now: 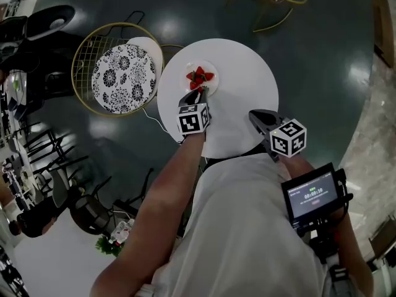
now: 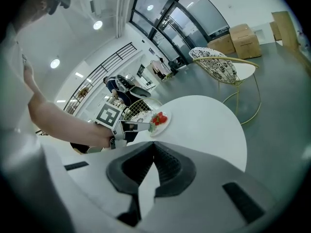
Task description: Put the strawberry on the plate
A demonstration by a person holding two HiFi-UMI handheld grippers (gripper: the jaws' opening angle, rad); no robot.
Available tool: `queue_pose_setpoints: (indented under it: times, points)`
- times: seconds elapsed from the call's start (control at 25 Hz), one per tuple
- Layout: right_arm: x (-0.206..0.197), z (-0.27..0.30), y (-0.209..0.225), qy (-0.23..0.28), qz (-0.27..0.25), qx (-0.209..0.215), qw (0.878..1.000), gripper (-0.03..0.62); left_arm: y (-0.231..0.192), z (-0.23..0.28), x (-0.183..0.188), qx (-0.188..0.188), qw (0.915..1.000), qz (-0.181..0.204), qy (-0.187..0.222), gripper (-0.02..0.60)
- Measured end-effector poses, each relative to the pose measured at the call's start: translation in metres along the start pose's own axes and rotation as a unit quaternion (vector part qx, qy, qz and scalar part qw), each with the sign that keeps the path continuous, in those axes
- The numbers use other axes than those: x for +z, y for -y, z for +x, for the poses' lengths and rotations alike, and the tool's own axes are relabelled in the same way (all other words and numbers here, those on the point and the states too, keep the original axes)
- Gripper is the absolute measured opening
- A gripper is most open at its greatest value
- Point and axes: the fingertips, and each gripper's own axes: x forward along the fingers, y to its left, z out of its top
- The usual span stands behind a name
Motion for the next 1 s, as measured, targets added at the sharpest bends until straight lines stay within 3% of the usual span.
queue_pose_setpoints:
  times: [0.68, 1.0]
  points:
    - [0.007, 0.000, 0.003, 0.010, 0.010, -0.011, 1.000, 0.008, 0.001, 0.007, 0.004, 0.017, 0.9993, 0.028, -0.017, 0.091]
    - [0.010, 0.002, 0.003, 0.014, 0.004, -0.006, 1.000, 0.008, 0.001, -0.008, 0.016, 0.004, 0.9995, 0.014, 0.027, 0.091]
